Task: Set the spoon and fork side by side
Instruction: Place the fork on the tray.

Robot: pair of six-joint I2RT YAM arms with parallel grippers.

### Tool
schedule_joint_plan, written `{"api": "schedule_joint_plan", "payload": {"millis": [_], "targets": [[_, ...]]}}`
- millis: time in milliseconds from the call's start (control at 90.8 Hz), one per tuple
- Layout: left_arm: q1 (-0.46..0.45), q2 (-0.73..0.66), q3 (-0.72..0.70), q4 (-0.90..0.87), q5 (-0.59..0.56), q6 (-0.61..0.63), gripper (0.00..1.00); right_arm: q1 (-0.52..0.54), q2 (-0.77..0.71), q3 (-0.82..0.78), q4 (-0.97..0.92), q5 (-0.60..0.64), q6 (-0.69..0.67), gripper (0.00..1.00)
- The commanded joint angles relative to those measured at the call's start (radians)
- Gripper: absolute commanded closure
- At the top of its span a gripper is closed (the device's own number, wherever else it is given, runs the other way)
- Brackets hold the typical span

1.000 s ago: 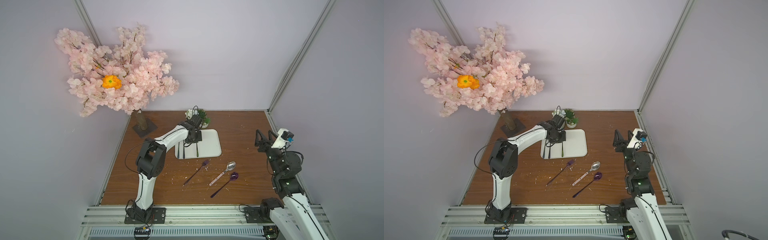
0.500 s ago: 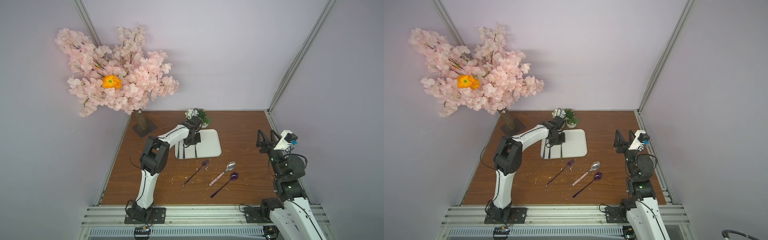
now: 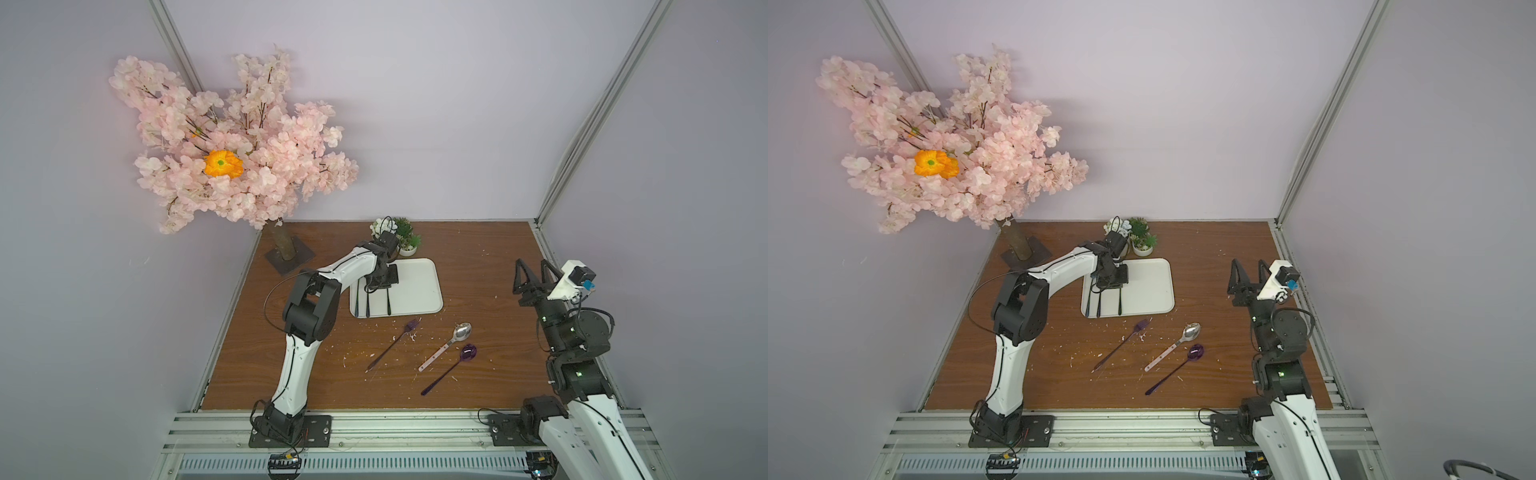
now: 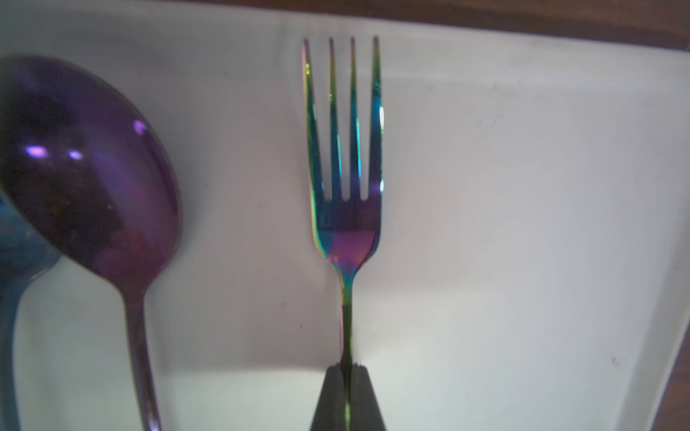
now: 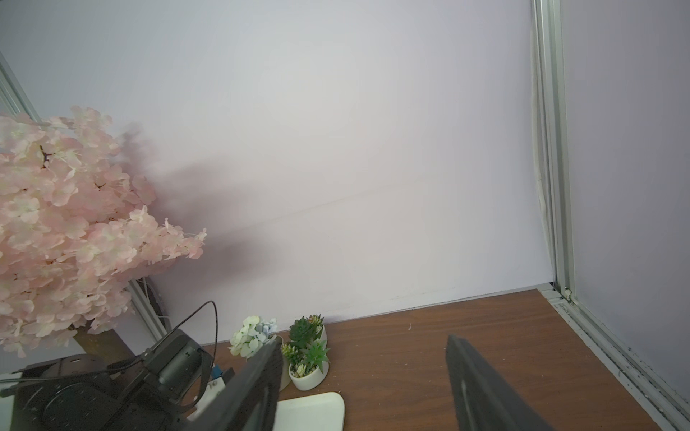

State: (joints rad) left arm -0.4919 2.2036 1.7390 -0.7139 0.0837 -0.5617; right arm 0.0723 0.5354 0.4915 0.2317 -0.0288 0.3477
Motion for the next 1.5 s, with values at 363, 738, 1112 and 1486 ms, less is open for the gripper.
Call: {"api": "schedule_joint_plan", "payload": {"millis": [363, 738, 1112, 1486], "targets": [[0.018, 0.014, 0.017, -0.019, 0.009, 0.006, 0.93, 0.000, -0.007, -0.014, -0.007, 0.009, -0.012, 0.27], [0.008, -0.027, -0.024, -0.018, 0.018, -0.006, 0.89, -0.002, -0.006, -0.016, 0.001, 0.009, -0.010, 0.27], [0.001, -0.056, 0.001, -0.016, 0.007, -0.015, 0.66, -0.002, -0.012, -0.011, -0.004, 0.010, -0.012, 0.27], [-0.062, -0.261, 0.019, -0.015, -0.032, 0.055, 0.39, -0.002, 0.005, -0.005, -0.007, 0.010, -0.008, 0.27]]}}
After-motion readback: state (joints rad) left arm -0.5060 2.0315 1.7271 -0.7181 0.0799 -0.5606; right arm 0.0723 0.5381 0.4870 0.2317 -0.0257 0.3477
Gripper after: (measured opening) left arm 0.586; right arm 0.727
